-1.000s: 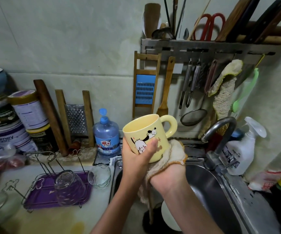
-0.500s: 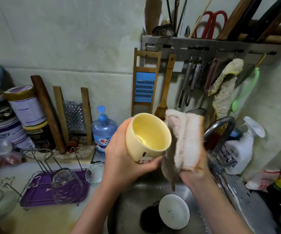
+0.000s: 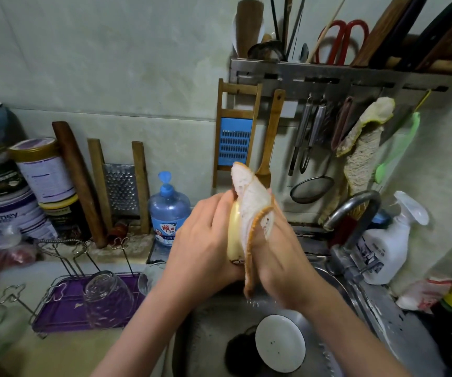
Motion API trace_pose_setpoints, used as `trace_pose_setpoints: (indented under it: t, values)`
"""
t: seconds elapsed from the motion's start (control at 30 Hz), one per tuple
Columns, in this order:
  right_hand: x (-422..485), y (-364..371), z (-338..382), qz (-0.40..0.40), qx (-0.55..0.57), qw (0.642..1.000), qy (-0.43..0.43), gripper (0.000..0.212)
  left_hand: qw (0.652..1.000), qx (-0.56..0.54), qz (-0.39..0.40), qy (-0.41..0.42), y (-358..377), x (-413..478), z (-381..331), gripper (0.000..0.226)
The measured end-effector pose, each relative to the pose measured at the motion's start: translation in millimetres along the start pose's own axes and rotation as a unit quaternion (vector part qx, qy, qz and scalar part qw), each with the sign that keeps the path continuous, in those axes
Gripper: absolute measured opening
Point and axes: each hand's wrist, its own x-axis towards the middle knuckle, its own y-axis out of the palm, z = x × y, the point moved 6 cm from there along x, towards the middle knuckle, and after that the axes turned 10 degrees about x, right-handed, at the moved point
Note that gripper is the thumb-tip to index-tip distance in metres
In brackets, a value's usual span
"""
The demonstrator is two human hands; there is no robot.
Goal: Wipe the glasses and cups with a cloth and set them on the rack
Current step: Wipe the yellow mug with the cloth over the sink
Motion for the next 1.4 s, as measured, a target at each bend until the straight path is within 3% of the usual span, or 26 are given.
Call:
trace_pose_setpoints:
  t: [0.1, 0.2, 0.23, 0.3, 0.43, 0.57, 0.63, 0.7, 0.8, 0.87, 0.93, 1.07, 1.17, 1.23, 1.3, 1.4]
  values:
    - [22.2, -6.7, -11.5, 0.027, 0.155, 0.979, 0.132, 0.056, 0.997, 0.027, -0.048, 0.044, -4.3, -0.7, -6.6, 0.086]
    - [26.9, -15.5, -31.4, -0.019, 0.175, 0.952, 0.25, 0.046, 0.997, 0.042, -0.014, 0.066, -0.3, -3.8, -14.2, 0.089]
    - [22.3, -15.7, -37.8, -0.022, 0.157, 0.95, 0.269, 0.054, 0.997, 0.042, -0.014, 0.064, 0.4, -4.0, -13.4, 0.09]
    - [16.0, -10.6, -46.3, -0.004, 0.129, 0.945, 0.301, 0.092, 0.997, 0.047, -0.014, 0.056, -1.7, -3.6, -10.3, 0.091]
    - [-4.8, 1.3, -28.4, 0.03, 0.206, 0.945, 0.252, 0.073, 0.999, 0.047, -0.003, 0.024, -1.4, -1.7, 2.4, 0.093]
    - [-25.8, 6.8, -12.0, 0.008, 0.086, 0.977, 0.196, 0.051, 0.999, 0.036, 0.0, -0.012, -1.3, -0.3, 12.3, 0.093]
    - [-27.9, 5.6, -4.1, -0.004, 0.097, 0.981, 0.167, 0.046, 0.999, 0.031, 0.004, -0.009, -0.7, -0.1, 12.1, 0.091]
    - [-25.9, 6.4, 2.9, 0.015, 0.097, 0.988, 0.119, 0.047, 0.999, 0.033, 0.002, 0.005, 0.0, 0.2, 8.1, 0.08]
    - [-17.8, 6.3, 9.1, 0.047, -0.011, 0.998, 0.043, 0.048, 0.998, 0.036, -0.04, 0.041, -1.3, -0.4, -0.4, 0.062]
    - [-6.8, 3.8, 2.3, 0.058, -0.021, 0.997, 0.049, 0.047, 0.995, 0.034, -0.077, 0.054, -1.5, -2.5, -3.5, 0.056]
    - [4.6, -0.2, -10.7, 0.038, 0.053, 0.993, 0.099, 0.044, 0.992, 0.041, -0.092, 0.075, 0.0, -4.8, -6.6, 0.067]
    - [13.9, -8.9, -45.0, -0.026, 0.217, 0.94, 0.264, 0.042, 0.99, 0.075, -0.056, 0.104, 4.1, -6.9, -9.0, 0.087]
    - [5.9, -10.3, -59.0, -0.08, 0.281, 0.902, 0.317, 0.038, 0.994, 0.055, -0.055, 0.081, -0.7, -6.5, -3.4, 0.089]
    - [-3.3, -6.7, -62.6, -0.132, 0.368, 0.862, 0.324, 0.031, 0.997, 0.011, -0.058, 0.044, -2.3, -6.6, 0.7, 0.093]
    - [-10.0, -4.0, -63.4, -0.189, 0.455, 0.814, 0.307, 0.038, 0.997, -0.048, -0.053, -0.013, -2.2, -6.6, 6.6, 0.097]
    - [-23.6, 1.4, -68.7, -0.316, 0.516, 0.729, 0.319, 0.034, 0.967, -0.202, -0.038, -0.15, 4.5, -11.1, 20.0, 0.092]
